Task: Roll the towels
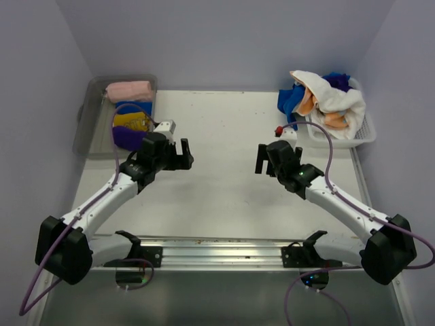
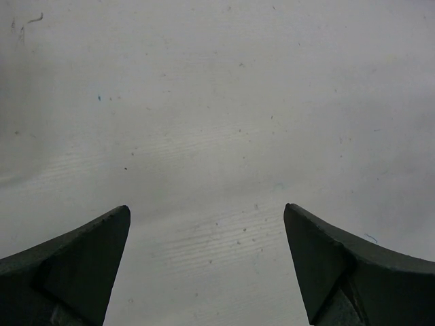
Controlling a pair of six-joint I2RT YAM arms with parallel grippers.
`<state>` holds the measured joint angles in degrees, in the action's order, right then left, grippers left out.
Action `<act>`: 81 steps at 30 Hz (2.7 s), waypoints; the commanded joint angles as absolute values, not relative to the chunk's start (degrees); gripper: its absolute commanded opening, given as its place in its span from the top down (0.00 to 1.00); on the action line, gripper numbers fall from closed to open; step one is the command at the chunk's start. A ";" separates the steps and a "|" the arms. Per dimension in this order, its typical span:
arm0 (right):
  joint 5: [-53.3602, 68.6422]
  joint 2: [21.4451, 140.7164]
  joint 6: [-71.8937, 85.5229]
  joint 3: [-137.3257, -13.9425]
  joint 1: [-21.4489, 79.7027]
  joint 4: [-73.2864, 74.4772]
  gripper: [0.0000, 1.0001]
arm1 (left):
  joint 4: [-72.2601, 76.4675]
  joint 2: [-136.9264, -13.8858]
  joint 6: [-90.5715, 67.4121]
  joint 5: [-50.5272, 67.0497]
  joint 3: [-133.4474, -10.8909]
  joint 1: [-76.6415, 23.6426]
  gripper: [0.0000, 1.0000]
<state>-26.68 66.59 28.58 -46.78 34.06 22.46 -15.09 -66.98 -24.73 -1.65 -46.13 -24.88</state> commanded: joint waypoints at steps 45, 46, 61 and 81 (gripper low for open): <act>-18.72 87.70 22.41 -84.71 11.79 31.99 0.08 | -32.15 -92.73 -20.83 0.26 -78.48 -16.85 0.00; -17.24 89.11 22.93 -87.86 9.34 32.25 0.09 | -32.69 -91.85 -21.18 0.26 -78.92 -17.92 0.00; -10.99 122.86 27.59 -129.09 -3.86 46.14 0.21 | -28.74 -82.18 -26.89 5.80 -67.07 -27.77 0.00; -7.74 129.11 30.23 -135.26 -6.77 44.56 0.15 | -31.90 -83.94 -26.10 -2.02 -66.36 -34.89 0.00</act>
